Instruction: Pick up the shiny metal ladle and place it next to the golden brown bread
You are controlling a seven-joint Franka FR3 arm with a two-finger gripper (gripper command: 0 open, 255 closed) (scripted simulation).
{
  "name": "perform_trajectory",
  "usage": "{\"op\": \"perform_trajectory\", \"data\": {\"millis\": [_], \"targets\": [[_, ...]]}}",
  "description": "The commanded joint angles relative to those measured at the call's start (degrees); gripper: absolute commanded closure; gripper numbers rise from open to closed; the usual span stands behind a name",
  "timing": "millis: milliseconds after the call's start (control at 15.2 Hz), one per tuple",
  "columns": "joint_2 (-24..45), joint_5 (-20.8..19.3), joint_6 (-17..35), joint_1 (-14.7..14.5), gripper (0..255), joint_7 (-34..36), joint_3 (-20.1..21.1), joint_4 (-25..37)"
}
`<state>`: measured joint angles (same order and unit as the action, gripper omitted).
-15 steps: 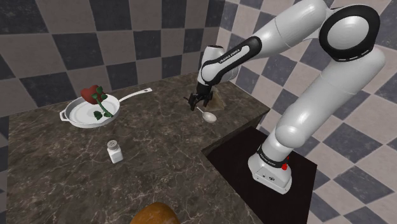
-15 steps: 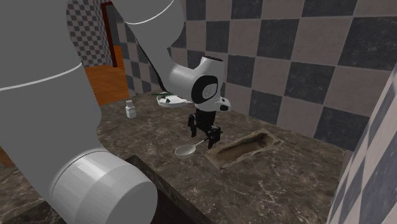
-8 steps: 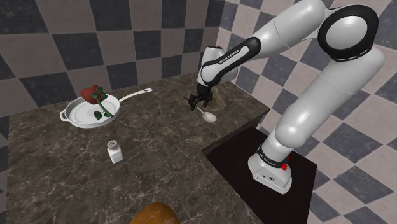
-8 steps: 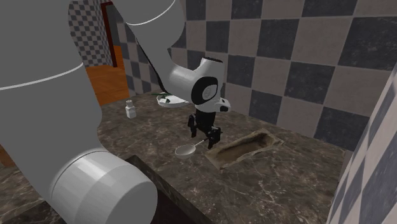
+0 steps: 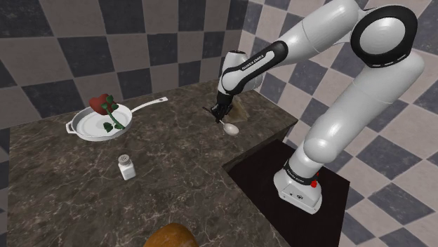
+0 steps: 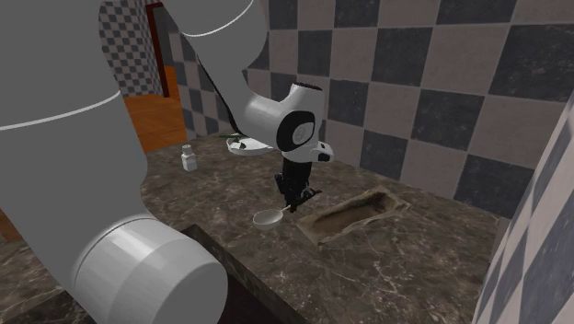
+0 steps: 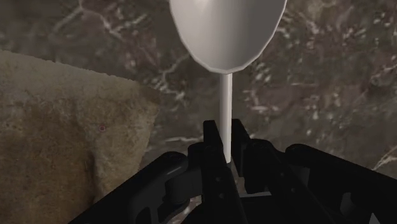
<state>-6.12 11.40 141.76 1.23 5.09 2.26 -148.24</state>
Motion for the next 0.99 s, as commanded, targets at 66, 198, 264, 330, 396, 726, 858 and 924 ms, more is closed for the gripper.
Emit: {"op": "perform_trajectory", "data": {"millis": [66,198,264,330,396,726,858,924], "targets": [[0.0,0.0,0.0,0.0,255,0.0,0.0,0.0],[-1.4,-0.3,-1.7,0.1,255,0.4,0.0,0.4],[-2.0,-0.5,-2.6,0.1,255,0.6,0.0,0.6],[-2.7,-0.7,-3.5,0.2,255,0.7,0.0,0.8],[-3.3,-0.8,-4.4,0.2,255,0.9,0.0,1.1],[-6.3,-1.5,-8.8,0.4,255,1.7,-0.1,2.6],[-7.3,-1.7,-10.5,0.5,255,1.9,-0.1,3.2],[-7.8,-1.8,-11.4,0.5,255,2.1,-0.1,3.6]]}}
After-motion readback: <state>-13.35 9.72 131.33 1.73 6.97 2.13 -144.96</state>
